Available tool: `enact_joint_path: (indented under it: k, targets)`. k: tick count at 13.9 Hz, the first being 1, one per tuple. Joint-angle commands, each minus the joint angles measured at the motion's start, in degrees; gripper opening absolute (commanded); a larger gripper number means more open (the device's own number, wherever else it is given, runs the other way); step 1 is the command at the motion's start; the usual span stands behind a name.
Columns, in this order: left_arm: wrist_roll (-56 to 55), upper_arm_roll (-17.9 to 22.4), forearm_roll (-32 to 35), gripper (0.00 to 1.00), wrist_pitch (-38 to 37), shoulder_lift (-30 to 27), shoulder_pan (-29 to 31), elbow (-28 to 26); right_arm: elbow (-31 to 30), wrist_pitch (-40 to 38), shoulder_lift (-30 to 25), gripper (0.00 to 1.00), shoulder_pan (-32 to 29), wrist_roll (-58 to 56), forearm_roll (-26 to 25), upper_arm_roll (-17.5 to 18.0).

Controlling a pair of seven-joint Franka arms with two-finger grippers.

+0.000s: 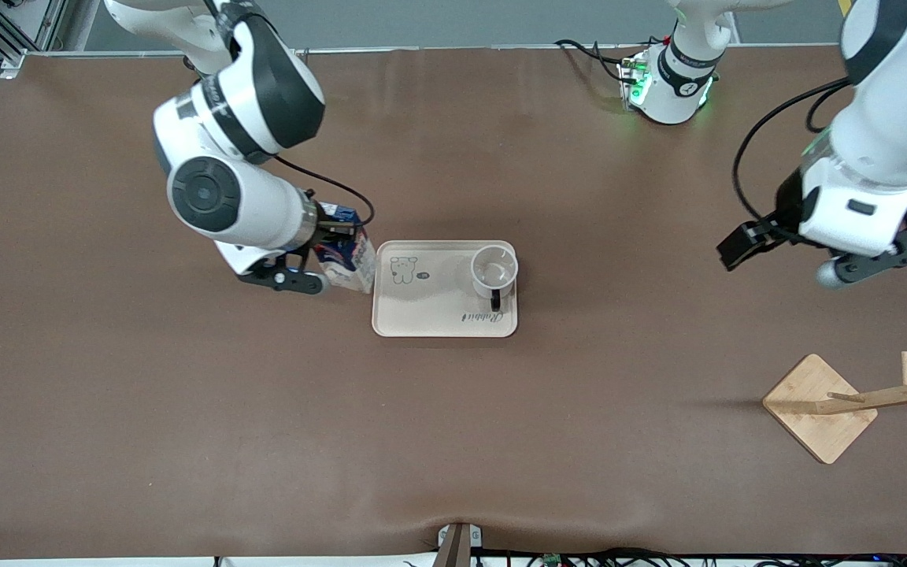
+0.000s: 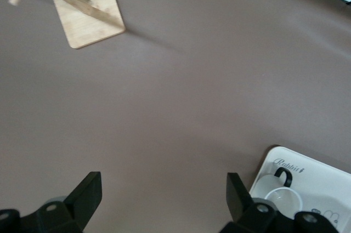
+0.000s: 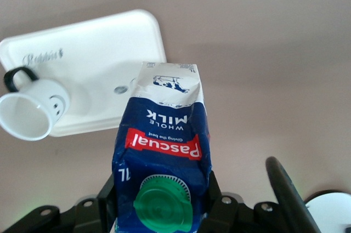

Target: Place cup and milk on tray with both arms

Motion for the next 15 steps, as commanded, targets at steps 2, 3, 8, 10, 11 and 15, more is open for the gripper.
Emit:
enact_joint_path:
  k: [2, 3, 8, 10, 11, 15]
  targets:
    - [8.98, -0.36, 0.41, 1.0, -4.3, -4.9, 3.43, -2.27, 5.86, -0.89, 5.55, 0.26, 1.16, 1.4, 4.35, -0.49]
    - [10.39, 0.07, 0.33, 1.0, -4.58, -5.26, 3.26, -2.62, 6.39, -0.8, 6.69, 0.26, 1.51, 1.31, 4.35, -0.48]
    - [17.0, 9.37, 0.41, 1.0, -2.12, -10.79, -4.02, -9.73, 8.32, -0.54, 11.18, 0.26, 2.39, 1.22, 4.44, -0.4]
    - [17.79, 13.51, 0.41, 1.0, -2.03, -13.16, -6.75, -12.45, 9.82, -0.54, 13.02, 0.26, 3.0, 1.22, 4.44, -0.4]
    - [17.7, 14.05, 0.41, 1.0, -2.12, -13.52, -6.94, -13.08, 10.43, -0.54, 13.64, 0.26, 2.92, 1.05, 4.44, -0.48]
    - [18.14, 18.87, 0.41, 1.0, -1.86, -14.67, -10.26, -14.49, 12.46, 0.95, 15.32, 0.26, 3.53, -0.62, 4.44, -0.4]
